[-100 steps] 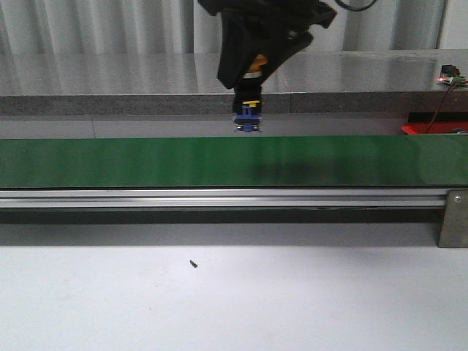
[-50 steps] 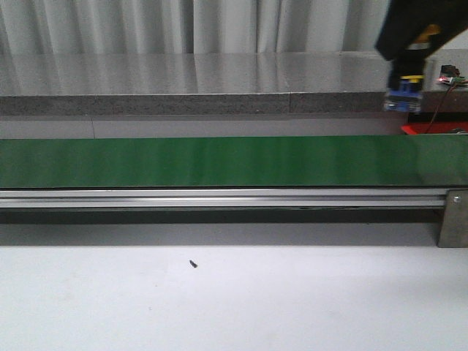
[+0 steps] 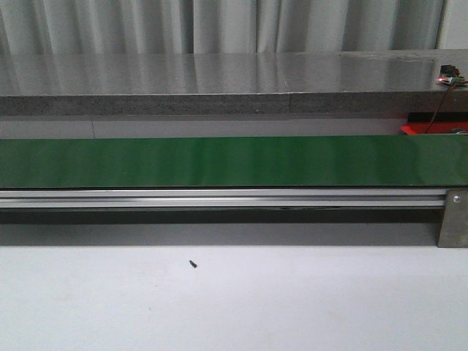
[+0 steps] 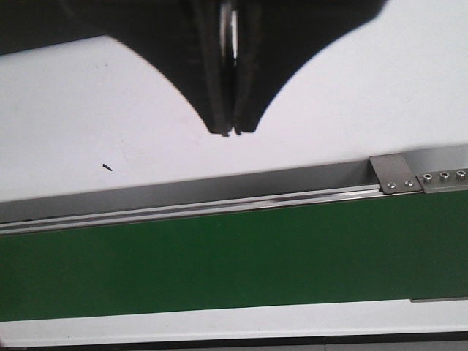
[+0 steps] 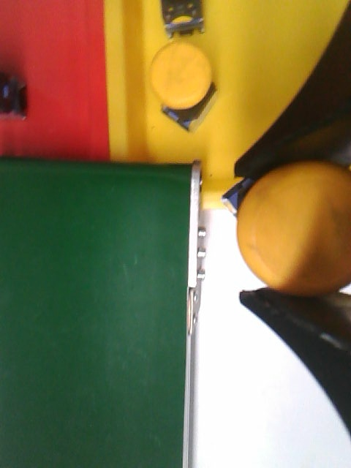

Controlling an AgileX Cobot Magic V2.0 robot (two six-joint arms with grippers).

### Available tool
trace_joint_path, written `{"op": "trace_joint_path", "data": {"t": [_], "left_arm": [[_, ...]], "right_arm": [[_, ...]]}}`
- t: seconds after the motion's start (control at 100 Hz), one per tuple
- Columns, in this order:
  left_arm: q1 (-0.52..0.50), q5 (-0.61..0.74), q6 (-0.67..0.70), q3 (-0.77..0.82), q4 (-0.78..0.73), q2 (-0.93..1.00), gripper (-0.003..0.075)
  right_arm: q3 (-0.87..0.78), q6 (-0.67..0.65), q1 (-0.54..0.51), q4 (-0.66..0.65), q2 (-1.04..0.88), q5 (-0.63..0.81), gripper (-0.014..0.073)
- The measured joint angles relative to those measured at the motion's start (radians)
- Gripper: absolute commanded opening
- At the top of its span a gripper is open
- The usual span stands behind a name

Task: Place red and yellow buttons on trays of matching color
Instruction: 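Carry the second yellow button to the yellow tray and lower it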

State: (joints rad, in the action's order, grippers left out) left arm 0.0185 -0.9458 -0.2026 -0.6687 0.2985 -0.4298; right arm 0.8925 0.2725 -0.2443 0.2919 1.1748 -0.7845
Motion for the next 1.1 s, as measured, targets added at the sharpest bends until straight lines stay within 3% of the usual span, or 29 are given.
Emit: {"op": "trace_joint_path", "data": {"t": [0.37,0.7,1.1], "left_arm": [[0.000,0.000,0.000,0.000,0.000,0.000,-0.0020],[0.000,0.000,0.000,0.000,0.000,0.000,-0.0020],[0.000,0.000,0.000,0.000,0.000,0.000,-0.0020]], "right_arm": [[-0.148,-0.051,-0.162,0.000,-0.004,0.136,0.0098],[-0.275,-0.052,-0.165,0.043,-0.004,0.290,0.0098],[-0.278,-0.054,-0.165,0.088,0.130,0.321,0.0098]]}}
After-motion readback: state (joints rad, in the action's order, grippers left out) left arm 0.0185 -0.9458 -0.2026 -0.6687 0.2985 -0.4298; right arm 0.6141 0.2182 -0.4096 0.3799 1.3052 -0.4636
